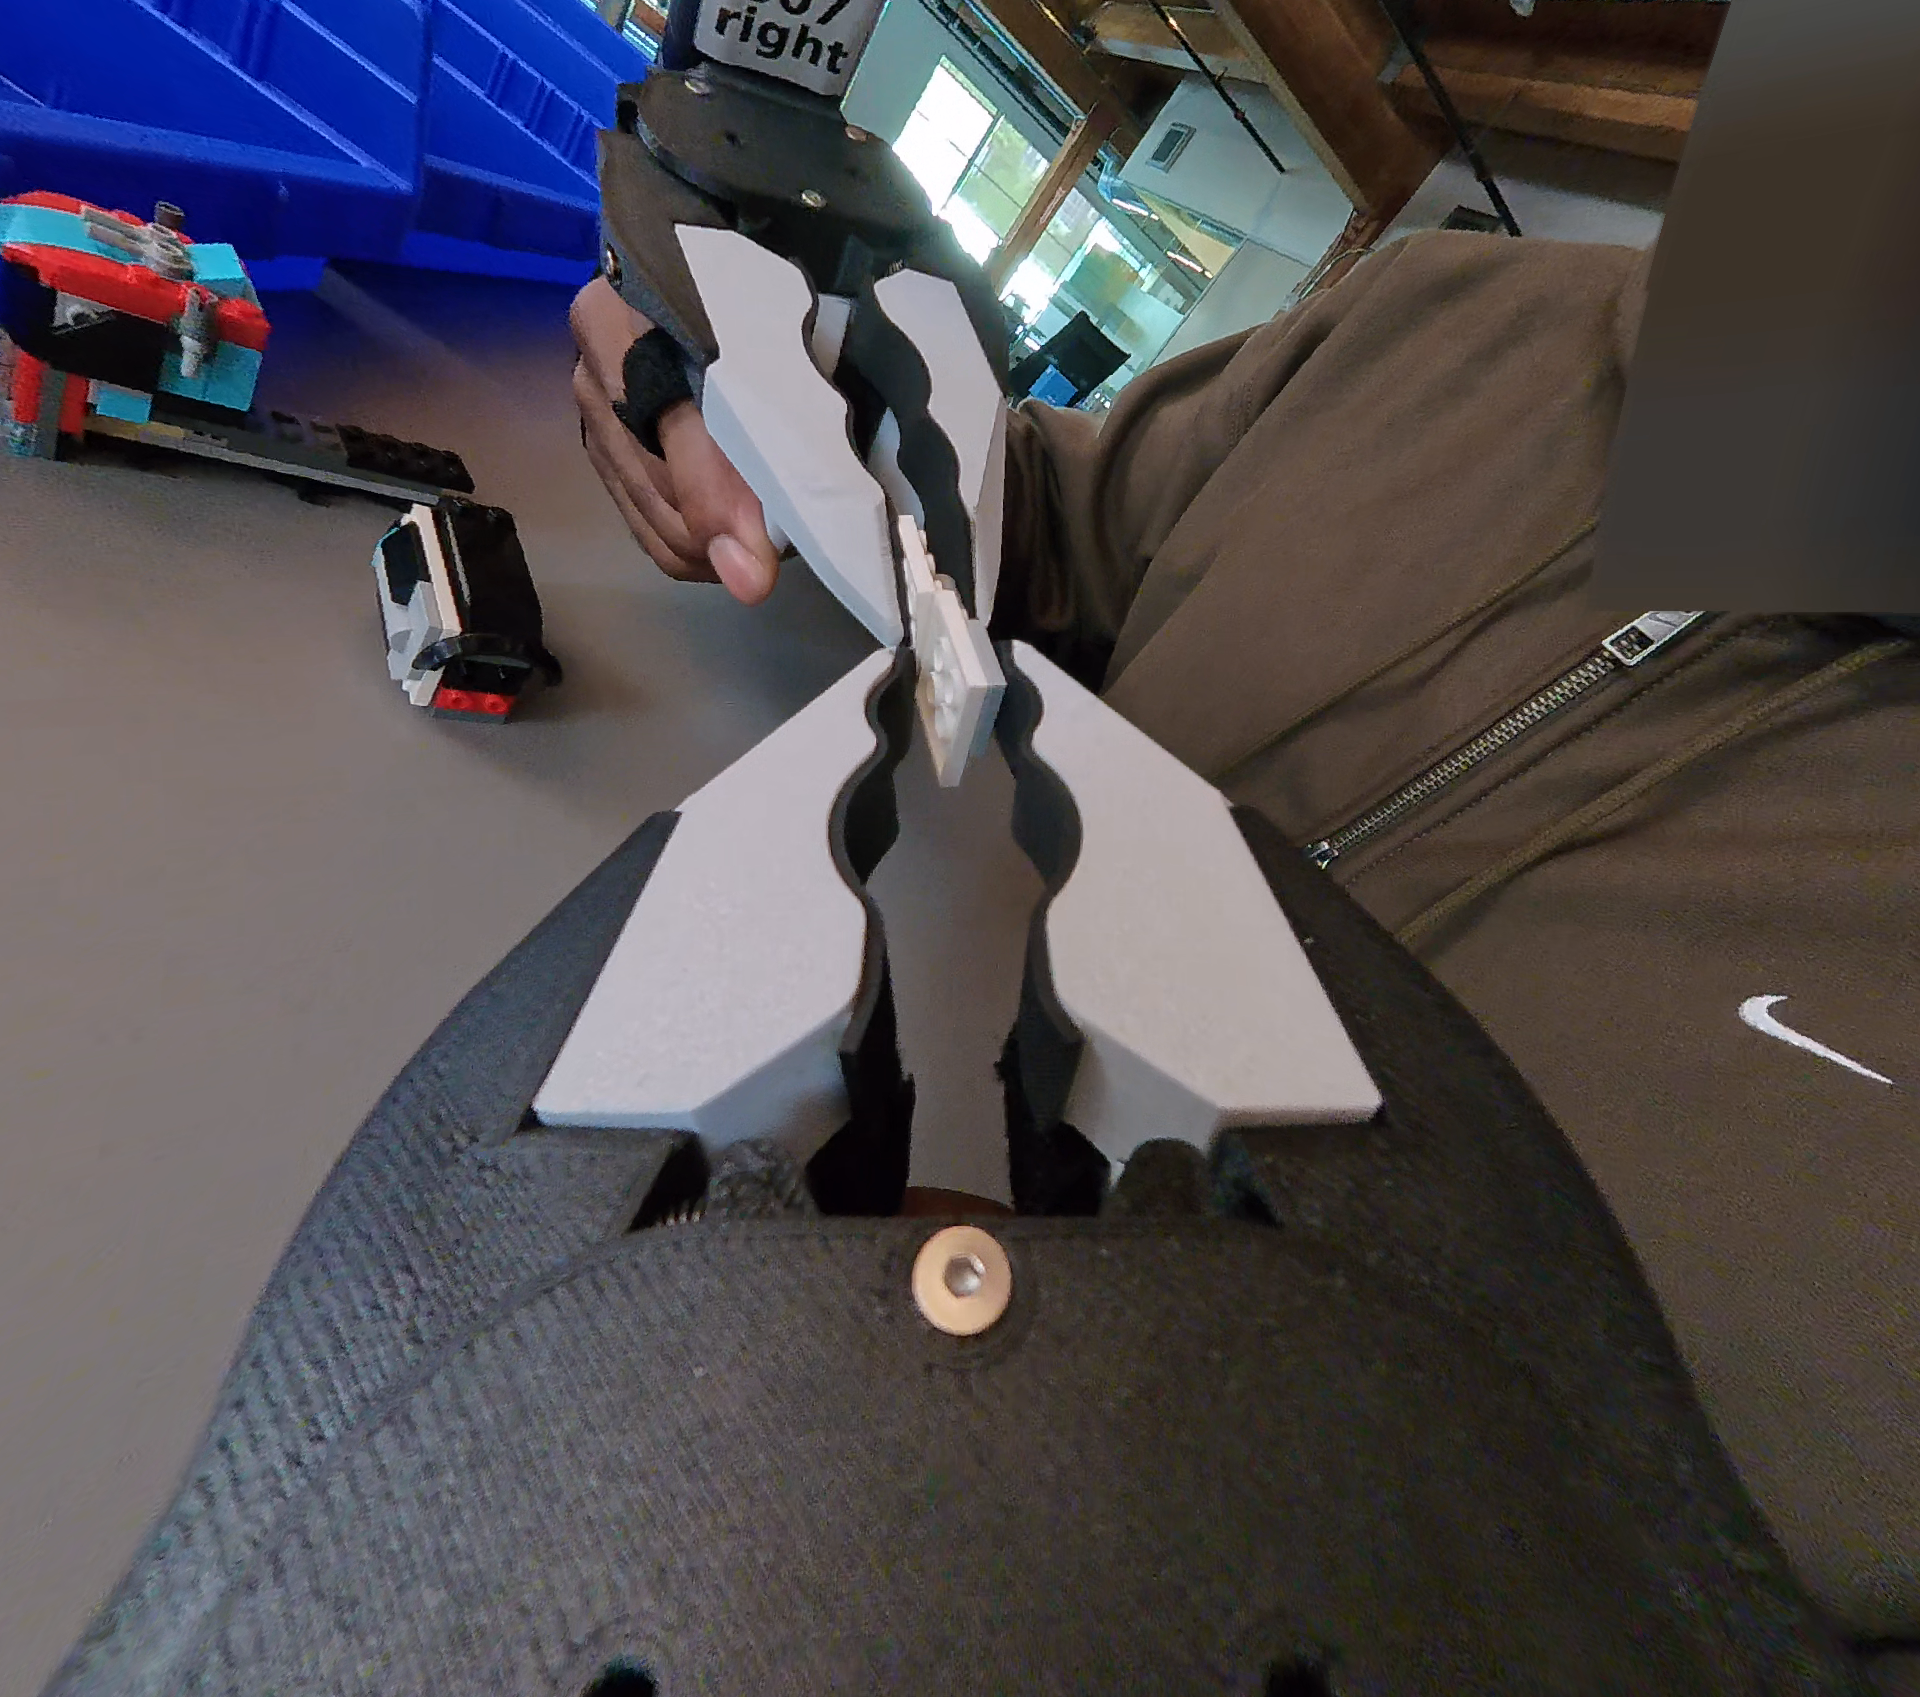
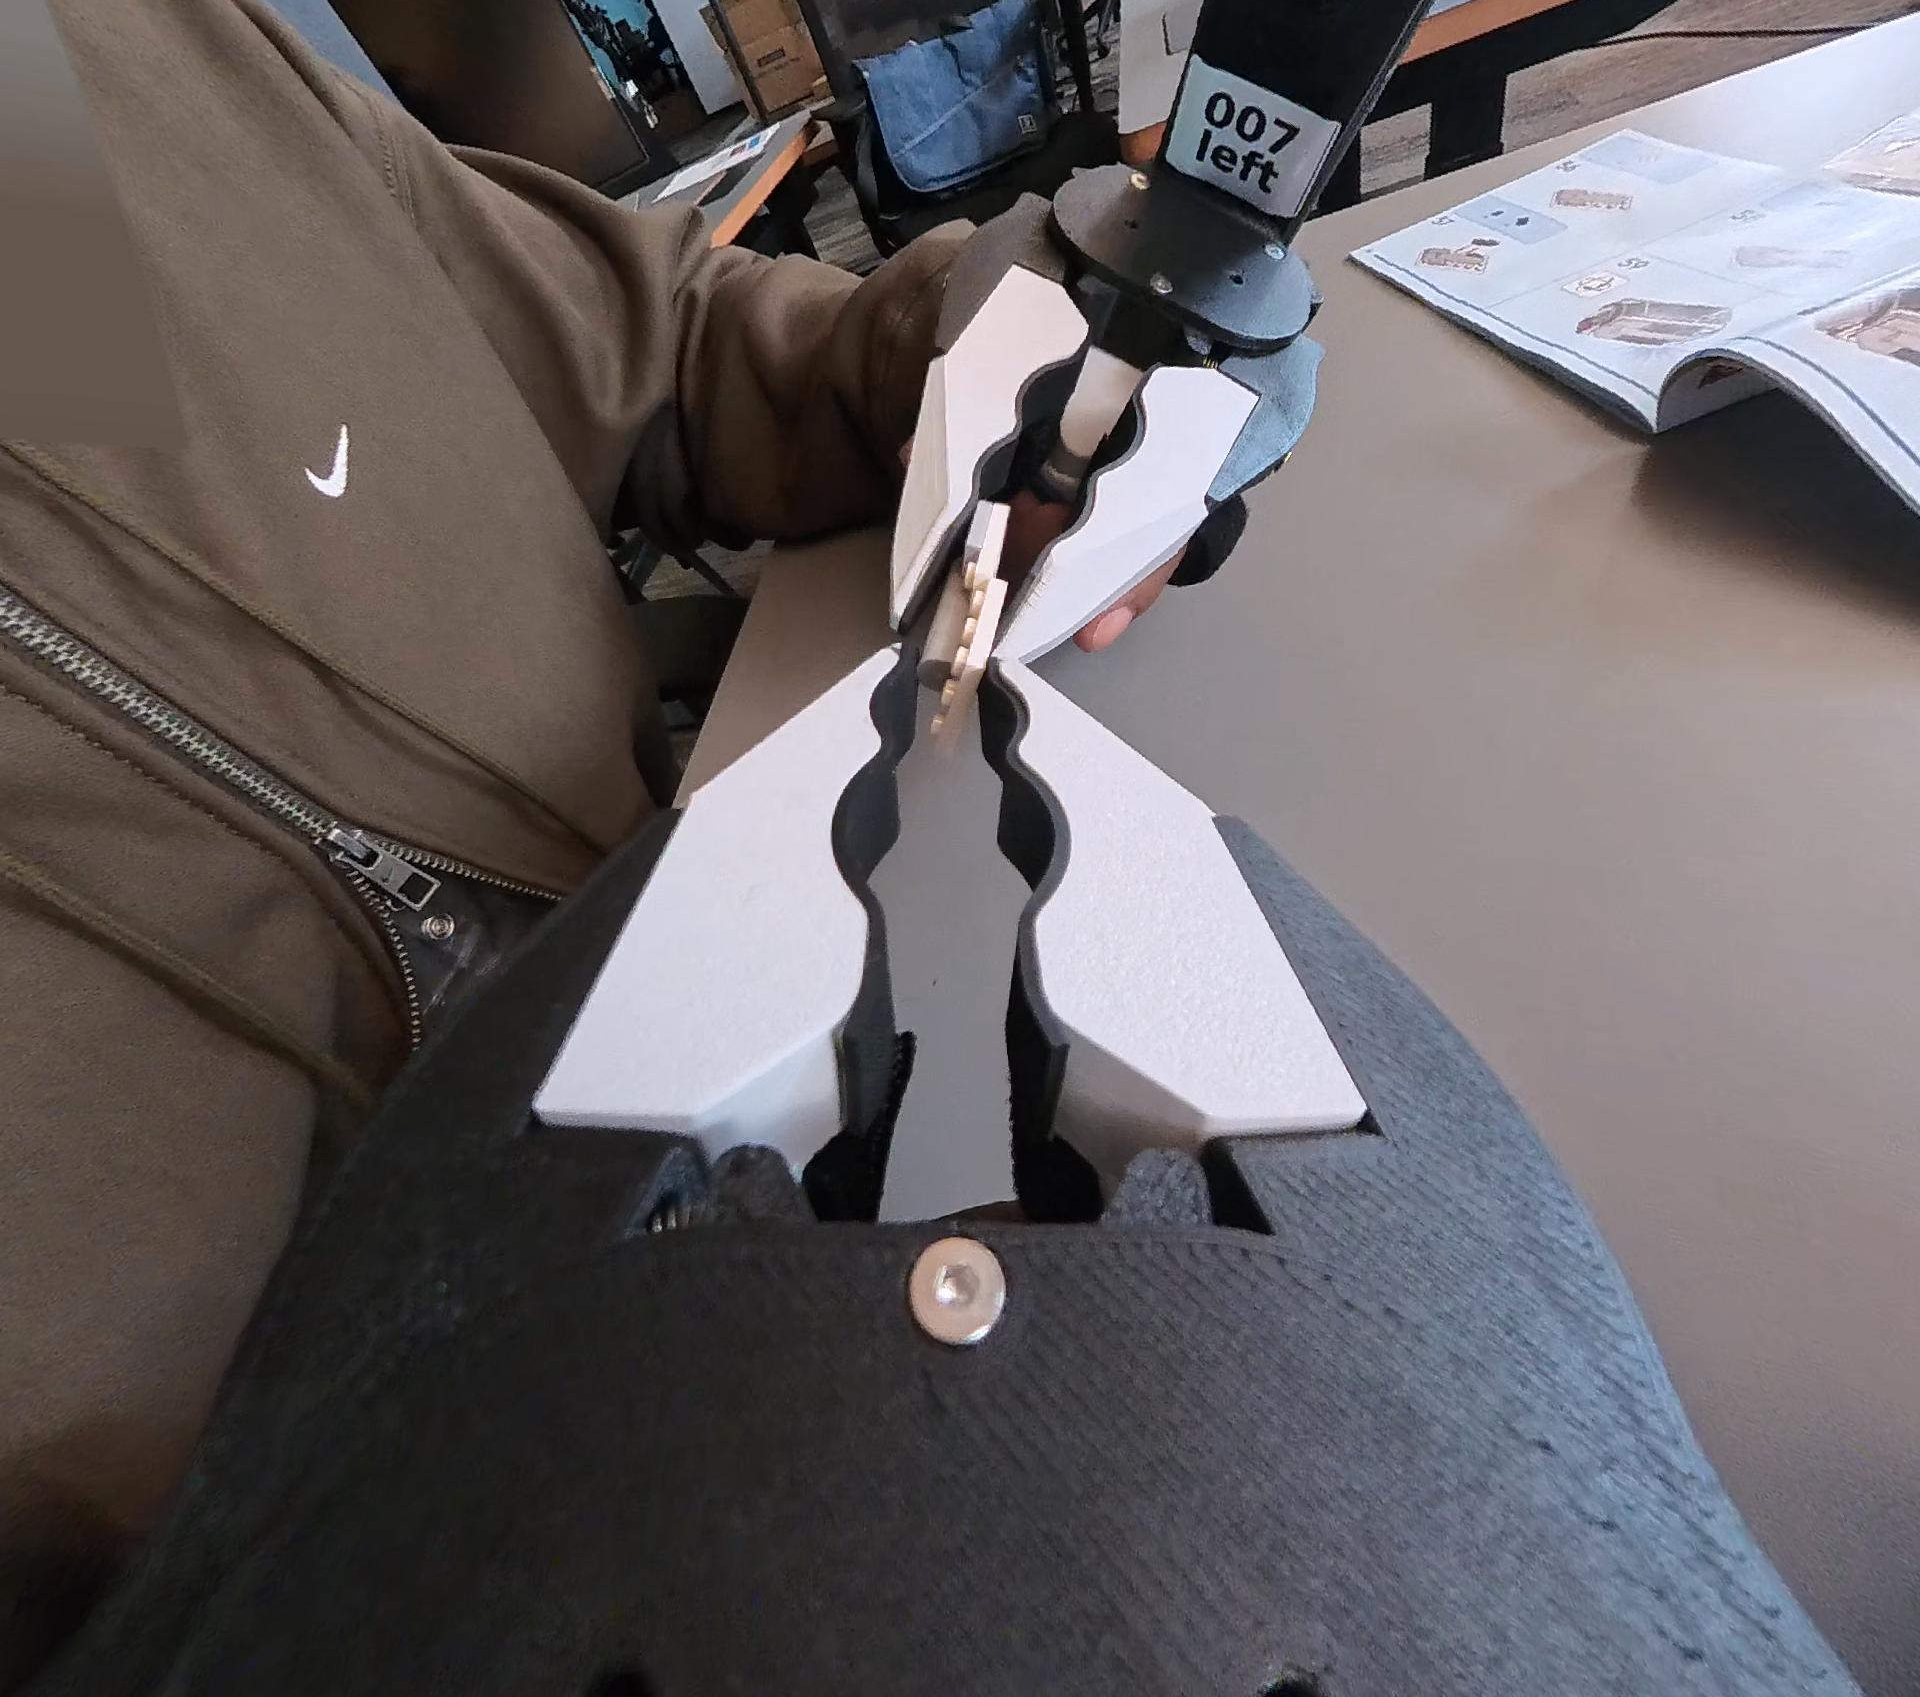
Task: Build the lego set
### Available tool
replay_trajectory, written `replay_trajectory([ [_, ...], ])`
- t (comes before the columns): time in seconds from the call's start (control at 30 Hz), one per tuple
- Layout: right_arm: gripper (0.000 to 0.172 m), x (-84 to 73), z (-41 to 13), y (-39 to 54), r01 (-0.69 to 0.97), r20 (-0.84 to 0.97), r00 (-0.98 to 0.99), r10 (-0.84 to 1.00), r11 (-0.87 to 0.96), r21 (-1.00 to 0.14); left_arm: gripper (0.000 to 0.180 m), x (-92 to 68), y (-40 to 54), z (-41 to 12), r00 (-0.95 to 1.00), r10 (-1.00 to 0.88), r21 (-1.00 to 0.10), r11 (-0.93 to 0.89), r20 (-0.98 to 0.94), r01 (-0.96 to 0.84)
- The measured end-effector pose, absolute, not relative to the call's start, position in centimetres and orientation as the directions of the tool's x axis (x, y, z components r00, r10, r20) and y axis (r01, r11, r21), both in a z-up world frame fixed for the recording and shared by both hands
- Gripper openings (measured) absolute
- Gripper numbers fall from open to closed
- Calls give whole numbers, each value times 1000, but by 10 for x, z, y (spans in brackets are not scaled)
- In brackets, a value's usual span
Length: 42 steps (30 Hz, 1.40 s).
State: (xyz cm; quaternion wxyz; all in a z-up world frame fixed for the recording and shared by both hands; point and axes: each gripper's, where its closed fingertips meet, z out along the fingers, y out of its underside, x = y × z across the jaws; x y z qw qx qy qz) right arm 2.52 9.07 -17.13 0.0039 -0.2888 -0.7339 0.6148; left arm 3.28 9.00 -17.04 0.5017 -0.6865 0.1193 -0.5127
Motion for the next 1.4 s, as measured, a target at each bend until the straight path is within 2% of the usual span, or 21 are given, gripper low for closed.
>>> replay_trajectory([
  [0.33,13,23,-168,96,453,-400,-815,420,29,-891,15,29,95,-165,361,-625,-715,-526,692,460],
  [0.93,13,25,-162,97,462,-439,-817,373,-31,-887,11,24,99,-158,291,-607,-650,-533,740,542],
  [1.4,13,22,-165,101,385,-333,-837,435,34,-922,12,21,105,-161,257,-552,-582,-564,793,585],
])
